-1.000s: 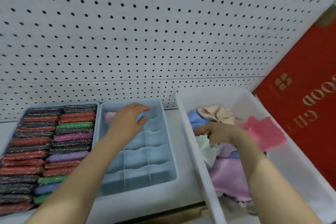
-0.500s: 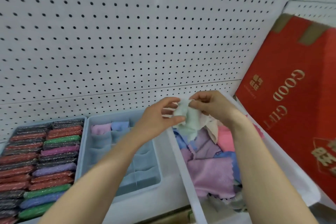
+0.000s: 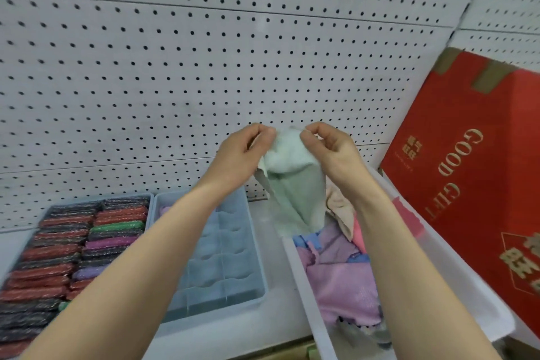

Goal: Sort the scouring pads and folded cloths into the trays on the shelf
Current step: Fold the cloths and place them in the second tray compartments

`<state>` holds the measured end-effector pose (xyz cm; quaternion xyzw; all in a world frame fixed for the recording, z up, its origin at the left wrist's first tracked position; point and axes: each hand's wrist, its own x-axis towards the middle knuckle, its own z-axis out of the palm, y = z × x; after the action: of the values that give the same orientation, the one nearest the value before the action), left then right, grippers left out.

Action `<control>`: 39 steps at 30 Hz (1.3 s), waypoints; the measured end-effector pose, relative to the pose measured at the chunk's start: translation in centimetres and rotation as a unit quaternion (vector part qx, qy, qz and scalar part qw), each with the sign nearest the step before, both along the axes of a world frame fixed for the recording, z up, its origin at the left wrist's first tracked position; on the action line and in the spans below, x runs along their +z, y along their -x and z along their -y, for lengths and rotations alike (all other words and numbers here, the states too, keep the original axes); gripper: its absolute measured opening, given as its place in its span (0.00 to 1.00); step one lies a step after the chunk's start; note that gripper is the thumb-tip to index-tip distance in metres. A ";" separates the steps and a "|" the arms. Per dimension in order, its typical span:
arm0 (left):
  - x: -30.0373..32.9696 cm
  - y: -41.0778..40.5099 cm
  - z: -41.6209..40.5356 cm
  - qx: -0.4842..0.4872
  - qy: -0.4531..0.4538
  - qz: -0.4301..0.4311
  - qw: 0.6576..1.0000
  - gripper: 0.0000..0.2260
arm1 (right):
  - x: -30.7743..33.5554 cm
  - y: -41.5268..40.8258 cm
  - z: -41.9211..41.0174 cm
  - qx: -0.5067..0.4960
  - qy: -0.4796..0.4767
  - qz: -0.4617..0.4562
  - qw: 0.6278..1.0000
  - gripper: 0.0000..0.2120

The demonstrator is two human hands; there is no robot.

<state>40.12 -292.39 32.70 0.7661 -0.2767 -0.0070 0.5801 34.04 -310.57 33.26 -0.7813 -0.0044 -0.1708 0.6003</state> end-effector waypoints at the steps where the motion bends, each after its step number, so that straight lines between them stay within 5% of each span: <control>1: 0.6 0.1 -0.6 -0.016 -0.016 -0.004 1.000 0.04 | 0.8 -0.2 -0.7 0.005 0.017 0.001 1.000 0.08; 3: 1.3 0.3 -1.6 -0.016 -0.066 0.018 0.998 0.16 | 2.4 -0.5 -2.1 0.012 0.066 0.003 0.998 0.08; 5: 2.0 0.4 -2.6 0.036 -0.072 0.063 0.995 0.10 | 3.8 -0.5 -3.1 0.033 0.090 -0.001 0.995 0.07; 11: 3.6 -0.8 -8.5 0.163 0.095 -0.004 0.982 0.12 | 5.4 -0.5 -1.9 0.047 0.196 -0.135 0.970 0.14; 15: 3.1 -1.1 -11.9 0.181 0.130 -0.028 0.974 0.04 | 4.8 -1.1 -1.8 0.043 0.093 -0.085 0.991 0.19; 19: 2.4 -0.8 -14.4 0.204 0.192 -0.053 0.958 0.17 | 4.8 -0.9 -3.7 0.100 -0.045 -0.050 0.993 0.16; 22: 1.9 -0.5 -15.6 0.240 0.249 -0.109 0.932 0.06 | 4.2 -1.1 -5.4 0.126 -0.170 -0.059 0.976 0.14; 27: -0.7 -0.3 -16.0 0.379 0.235 -0.172 0.879 0.02 | 1.1 -4.5 -8.8 -0.082 -0.066 -0.079 0.991 0.06; 29: -1.3 0.3 -15.1 0.382 0.253 -0.172 0.872 0.02 | 0.3 -5.0 -10.6 -0.078 -0.091 -0.068 0.990 0.03; 35: 0.3 3.7 -10.6 0.270 0.201 -0.034 0.941 0.04 | 0.4 -4.3 -16.2 0.037 -0.104 0.000 0.994 0.13; 39: 0.5 4.0 -10.6 0.245 0.149 0.012 0.958 0.06 | 1.3 -4.0 -16.5 0.071 -0.143 -0.027 0.987 0.21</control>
<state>36.09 -281.84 33.21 0.7151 -0.0851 0.1859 0.6685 38.03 -294.08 34.54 -0.6892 -0.0191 -0.1050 0.7167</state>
